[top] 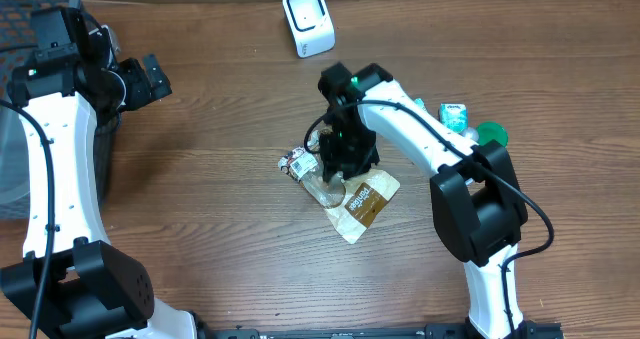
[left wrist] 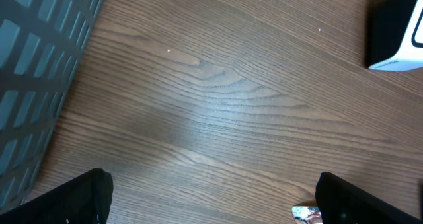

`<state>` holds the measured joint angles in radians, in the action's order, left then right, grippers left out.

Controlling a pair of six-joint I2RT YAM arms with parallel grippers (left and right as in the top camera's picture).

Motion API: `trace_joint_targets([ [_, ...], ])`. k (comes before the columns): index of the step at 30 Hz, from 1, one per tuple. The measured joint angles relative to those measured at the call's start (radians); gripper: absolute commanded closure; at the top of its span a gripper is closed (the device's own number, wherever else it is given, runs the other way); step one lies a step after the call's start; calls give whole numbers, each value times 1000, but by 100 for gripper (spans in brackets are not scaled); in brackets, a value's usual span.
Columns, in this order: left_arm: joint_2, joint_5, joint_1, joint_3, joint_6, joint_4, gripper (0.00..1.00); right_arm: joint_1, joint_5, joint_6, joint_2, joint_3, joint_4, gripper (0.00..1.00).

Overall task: Scan the item barcode
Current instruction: 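Carry the pouch right and set it beside the wipes pack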

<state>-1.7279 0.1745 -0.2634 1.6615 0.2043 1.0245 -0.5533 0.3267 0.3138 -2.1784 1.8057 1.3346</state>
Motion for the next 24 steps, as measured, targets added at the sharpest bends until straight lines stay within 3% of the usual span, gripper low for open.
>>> trace_joint_targets([
  [6,0,0,0,0,0,0,0,-42,24,-3,0,63,-137,71],
  [12,0,0,2,0,0,0,0,-177,-45,-4,0,60,-172,56],
  [24,0,0,2,0,0,0,0,-340,-212,-4,0,58,-241,56],
])
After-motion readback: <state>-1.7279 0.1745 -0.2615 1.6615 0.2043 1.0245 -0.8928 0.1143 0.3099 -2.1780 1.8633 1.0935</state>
